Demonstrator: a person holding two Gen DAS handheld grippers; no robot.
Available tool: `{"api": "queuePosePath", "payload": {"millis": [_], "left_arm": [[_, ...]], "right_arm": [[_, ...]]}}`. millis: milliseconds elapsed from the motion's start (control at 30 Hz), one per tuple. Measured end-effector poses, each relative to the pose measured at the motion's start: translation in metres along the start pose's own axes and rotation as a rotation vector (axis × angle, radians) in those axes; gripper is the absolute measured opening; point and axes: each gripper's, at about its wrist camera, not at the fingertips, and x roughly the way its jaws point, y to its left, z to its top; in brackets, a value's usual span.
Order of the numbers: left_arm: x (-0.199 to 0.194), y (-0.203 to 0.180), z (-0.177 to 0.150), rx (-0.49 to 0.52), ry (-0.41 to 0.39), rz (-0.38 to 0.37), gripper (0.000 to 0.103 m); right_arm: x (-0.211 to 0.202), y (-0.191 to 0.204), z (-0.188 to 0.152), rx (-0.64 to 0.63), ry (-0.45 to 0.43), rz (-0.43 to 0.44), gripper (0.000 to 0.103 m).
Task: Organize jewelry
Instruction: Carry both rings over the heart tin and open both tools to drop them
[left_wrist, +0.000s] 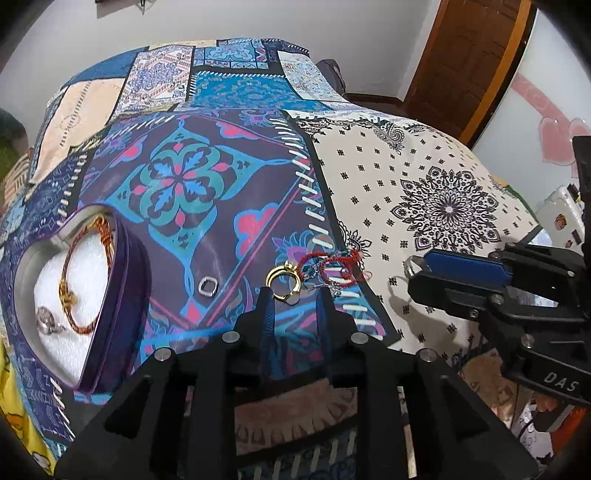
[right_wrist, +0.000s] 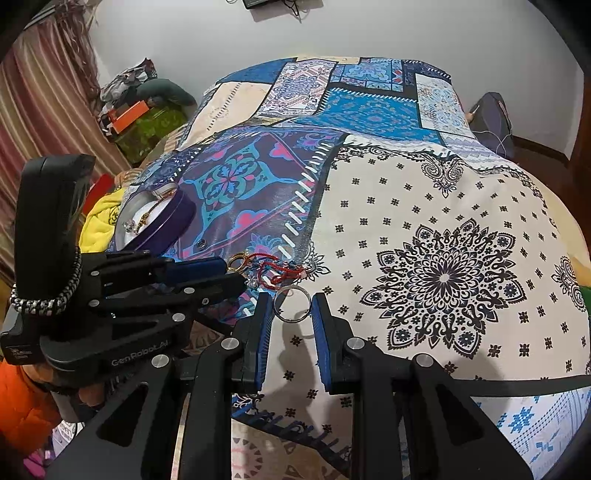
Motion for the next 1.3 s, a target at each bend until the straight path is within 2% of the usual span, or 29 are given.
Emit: {"api": "queuePosePath", "payload": {"millis": [233,300,567,967,1300], "left_arm": [[0.005,0.001,0.005,0.008,-0.015,0.028,0.023],[0.005,0.000,0.004,0.013,-0.018,0.039,0.017],[-0.005,-0.002,-0.005,0.030,-0.030,0.050,0.017],[-0.068,0.016,-0.013,-0.019,-0.147,0.046,0.017],[-0.121,0.056,-0.018,-0.083,-0.260,0.085,0.017]], "right_arm": [[0.003,-0.002,-0.003,0.010,0.004,0.010,0.020],[0.004,-0.002,-0.003,0.011,0.005,0.013,0.020],[-0.002,0.005,0.003,-0.001,-0.013,0.020,0.020],[-0.012,0.039,0.025,-0.053,-0.071,0.045,0.020],[-0.007,0.077,0.048,-0.109,-0.114,0.081,0.020]]}}
